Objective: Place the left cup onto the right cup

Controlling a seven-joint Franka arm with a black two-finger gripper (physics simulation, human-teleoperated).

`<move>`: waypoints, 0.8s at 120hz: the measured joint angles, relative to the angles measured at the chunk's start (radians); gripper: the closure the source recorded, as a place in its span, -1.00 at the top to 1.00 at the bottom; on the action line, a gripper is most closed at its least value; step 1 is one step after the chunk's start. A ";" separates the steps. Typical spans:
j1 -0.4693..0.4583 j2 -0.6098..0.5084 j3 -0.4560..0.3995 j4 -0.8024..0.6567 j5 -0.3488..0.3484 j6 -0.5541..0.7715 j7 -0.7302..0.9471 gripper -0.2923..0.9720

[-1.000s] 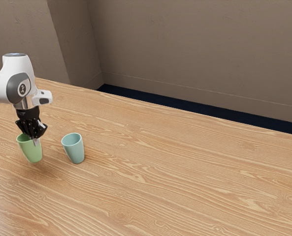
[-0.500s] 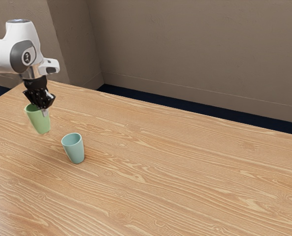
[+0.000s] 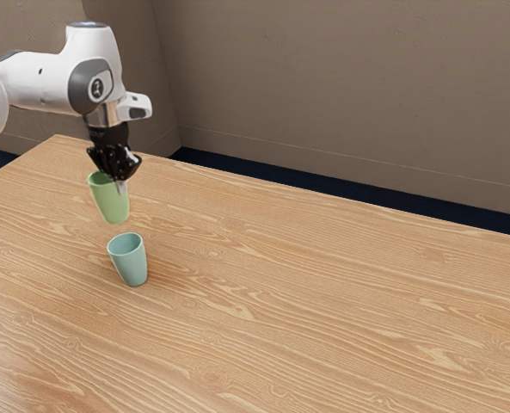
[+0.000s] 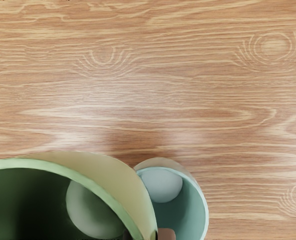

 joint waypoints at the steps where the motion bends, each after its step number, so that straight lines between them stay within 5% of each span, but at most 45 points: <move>1: 0.000 0.000 -0.002 0.000 0.000 0.000 -0.001 -0.70; 96: -0.018 -0.099 -0.042 -0.150 0.010 0.004 -0.081 -0.70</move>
